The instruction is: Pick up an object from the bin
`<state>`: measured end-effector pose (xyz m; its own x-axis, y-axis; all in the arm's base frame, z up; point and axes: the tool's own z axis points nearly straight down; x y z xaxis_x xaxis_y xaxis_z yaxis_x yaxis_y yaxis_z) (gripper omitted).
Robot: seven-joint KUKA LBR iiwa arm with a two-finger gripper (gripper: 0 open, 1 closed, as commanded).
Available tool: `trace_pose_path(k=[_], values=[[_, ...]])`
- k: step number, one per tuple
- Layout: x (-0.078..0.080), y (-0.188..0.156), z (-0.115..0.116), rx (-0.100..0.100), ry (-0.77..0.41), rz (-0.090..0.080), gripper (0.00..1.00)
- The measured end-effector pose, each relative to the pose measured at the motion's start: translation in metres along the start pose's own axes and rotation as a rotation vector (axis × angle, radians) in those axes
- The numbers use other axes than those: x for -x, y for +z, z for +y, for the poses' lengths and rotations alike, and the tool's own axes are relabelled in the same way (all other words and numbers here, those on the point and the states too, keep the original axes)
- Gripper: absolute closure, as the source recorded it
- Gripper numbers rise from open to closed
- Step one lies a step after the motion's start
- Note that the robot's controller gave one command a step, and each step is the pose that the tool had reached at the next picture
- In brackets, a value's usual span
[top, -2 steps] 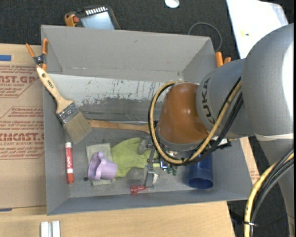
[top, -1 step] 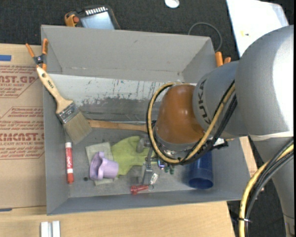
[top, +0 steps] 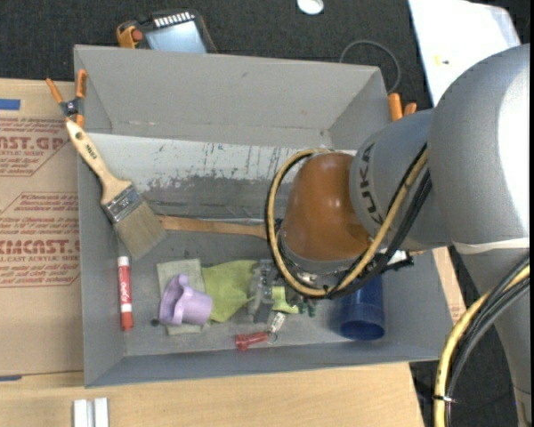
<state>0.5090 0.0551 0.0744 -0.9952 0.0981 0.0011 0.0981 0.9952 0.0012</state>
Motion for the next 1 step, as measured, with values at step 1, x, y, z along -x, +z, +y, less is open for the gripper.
trace_pose_path(k=[1], values=[[0.0000,0.0000,0.0000,0.000,0.000,0.000,1.00]])
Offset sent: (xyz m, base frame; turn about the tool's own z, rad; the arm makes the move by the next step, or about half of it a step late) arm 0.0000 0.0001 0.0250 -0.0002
